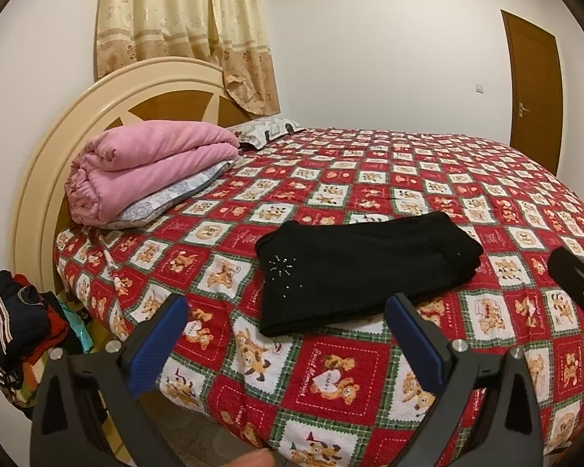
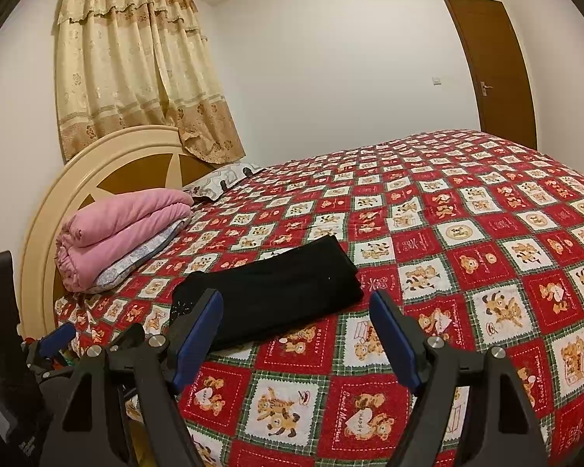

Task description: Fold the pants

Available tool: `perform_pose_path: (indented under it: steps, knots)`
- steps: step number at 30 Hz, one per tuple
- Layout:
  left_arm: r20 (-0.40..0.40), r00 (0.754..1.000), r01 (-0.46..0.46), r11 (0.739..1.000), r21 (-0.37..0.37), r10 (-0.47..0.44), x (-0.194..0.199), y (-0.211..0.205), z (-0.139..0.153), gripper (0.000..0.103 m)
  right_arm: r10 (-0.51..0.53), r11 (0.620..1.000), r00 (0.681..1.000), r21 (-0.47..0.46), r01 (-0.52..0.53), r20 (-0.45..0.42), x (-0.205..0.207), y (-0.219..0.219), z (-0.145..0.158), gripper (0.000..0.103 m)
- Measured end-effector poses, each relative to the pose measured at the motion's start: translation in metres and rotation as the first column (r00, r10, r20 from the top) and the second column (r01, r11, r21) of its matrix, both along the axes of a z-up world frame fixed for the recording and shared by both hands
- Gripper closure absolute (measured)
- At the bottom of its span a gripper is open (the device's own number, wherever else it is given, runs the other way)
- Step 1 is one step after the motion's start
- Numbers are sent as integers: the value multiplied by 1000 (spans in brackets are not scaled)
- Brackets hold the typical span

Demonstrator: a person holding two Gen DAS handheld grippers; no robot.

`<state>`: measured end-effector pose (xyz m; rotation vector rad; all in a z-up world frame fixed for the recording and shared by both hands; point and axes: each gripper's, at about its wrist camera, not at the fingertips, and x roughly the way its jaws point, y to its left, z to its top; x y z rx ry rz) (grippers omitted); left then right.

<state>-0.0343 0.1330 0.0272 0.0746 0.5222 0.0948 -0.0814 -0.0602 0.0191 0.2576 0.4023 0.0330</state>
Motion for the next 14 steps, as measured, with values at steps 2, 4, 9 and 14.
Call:
perform_pose_path:
  steps: [2,4,9,14]
  knots:
    - [-7,1000,5,1000,-12,-5,3,1,1,0,-2,1000,1000,2,2,-4,1,1,-1,24]
    - [-28,1000,13,999,-30,-14,6,3,0,0,-4,1000,1000,1,4,-7,1,1,-2,24]
    - [-40,999,11,999,-48,-13,10,4,-4,0,-6,1000,1000,2,6,-16,5,1,-6,24]
    - [-49,999,5,999,-39,-7,15,4,-5,0,-14,1000,1000,12,14,-28,8,-1,-10,24]
